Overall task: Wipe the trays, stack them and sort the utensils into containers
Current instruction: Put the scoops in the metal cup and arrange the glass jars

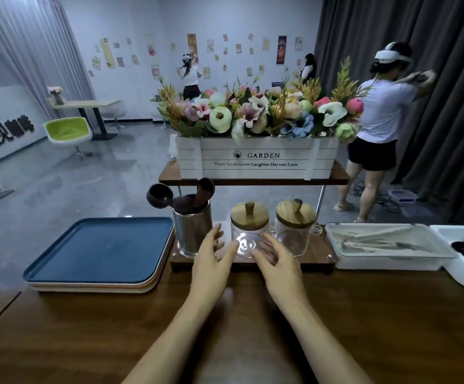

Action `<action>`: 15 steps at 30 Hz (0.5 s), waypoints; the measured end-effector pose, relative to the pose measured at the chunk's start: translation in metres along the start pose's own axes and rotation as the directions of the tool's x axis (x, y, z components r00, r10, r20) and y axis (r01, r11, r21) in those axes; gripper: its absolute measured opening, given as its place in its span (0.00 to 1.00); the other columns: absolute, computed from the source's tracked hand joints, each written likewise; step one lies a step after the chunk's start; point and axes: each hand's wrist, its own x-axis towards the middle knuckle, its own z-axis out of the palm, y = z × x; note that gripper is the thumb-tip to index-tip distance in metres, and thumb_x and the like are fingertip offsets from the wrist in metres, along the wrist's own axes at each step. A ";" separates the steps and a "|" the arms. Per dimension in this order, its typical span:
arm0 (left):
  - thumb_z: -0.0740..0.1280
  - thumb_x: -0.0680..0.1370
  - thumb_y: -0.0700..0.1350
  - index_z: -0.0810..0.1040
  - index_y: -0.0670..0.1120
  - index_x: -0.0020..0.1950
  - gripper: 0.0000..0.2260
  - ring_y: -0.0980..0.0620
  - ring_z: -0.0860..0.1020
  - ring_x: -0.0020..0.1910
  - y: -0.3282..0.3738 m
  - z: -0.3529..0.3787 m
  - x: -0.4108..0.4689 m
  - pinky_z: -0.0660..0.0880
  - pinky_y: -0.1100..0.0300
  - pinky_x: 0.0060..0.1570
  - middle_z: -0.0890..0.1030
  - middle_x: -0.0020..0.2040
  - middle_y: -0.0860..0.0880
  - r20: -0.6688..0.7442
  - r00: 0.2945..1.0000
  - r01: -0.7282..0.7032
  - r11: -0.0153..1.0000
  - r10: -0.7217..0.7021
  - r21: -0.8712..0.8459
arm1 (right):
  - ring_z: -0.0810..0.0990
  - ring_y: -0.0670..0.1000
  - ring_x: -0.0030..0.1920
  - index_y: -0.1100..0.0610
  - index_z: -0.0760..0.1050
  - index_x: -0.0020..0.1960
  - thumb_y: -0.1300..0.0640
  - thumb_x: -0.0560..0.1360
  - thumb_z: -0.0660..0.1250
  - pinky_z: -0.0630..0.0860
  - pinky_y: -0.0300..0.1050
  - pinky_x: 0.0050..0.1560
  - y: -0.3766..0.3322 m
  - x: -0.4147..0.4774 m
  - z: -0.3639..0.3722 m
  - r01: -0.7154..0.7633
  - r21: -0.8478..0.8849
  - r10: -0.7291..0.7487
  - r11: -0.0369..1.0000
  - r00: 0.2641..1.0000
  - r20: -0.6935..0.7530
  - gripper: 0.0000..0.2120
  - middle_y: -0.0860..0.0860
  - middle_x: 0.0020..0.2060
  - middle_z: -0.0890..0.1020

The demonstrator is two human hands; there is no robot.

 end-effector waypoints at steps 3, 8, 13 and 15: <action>0.69 0.71 0.69 0.56 0.57 0.83 0.45 0.58 0.66 0.75 -0.002 0.013 0.012 0.67 0.56 0.73 0.65 0.77 0.58 0.082 0.996 0.034 0.999 -0.031 -0.033 | 0.76 0.35 0.61 0.43 0.67 0.76 0.50 0.76 0.73 0.73 0.34 0.61 0.001 0.003 -0.006 -0.018 -0.013 0.018 1.000 1.000 0.024 0.30 0.36 0.65 0.74; 0.69 0.68 0.73 0.46 0.59 0.83 0.52 0.57 0.58 0.79 -0.001 0.025 0.026 0.60 0.58 0.74 0.58 0.82 0.57 0.162 0.987 0.021 1.000 -0.017 -0.021 | 0.74 0.41 0.66 0.35 0.54 0.79 0.39 0.74 0.70 0.72 0.47 0.68 0.005 0.014 -0.002 -0.073 -0.092 0.080 0.993 0.994 0.074 0.39 0.38 0.72 0.71; 0.73 0.74 0.64 0.57 0.58 0.82 0.41 0.58 0.68 0.76 -0.001 0.028 0.034 0.67 0.49 0.75 0.72 0.75 0.58 0.215 0.976 -0.006 0.998 0.018 -0.057 | 0.76 0.48 0.67 0.26 0.48 0.76 0.31 0.66 0.66 0.77 0.54 0.64 0.007 0.024 0.008 -0.080 -0.135 0.091 0.988 0.993 0.076 0.43 0.39 0.70 0.74; 0.73 0.78 0.55 0.65 0.58 0.78 0.31 0.58 0.73 0.71 0.005 0.027 0.030 0.70 0.50 0.72 0.77 0.70 0.59 0.233 0.970 -0.047 0.995 0.065 -0.084 | 0.78 0.49 0.65 0.26 0.47 0.76 0.30 0.66 0.65 0.78 0.54 0.62 0.010 0.028 0.009 -0.079 -0.140 0.092 0.987 0.992 0.090 0.44 0.42 0.68 0.77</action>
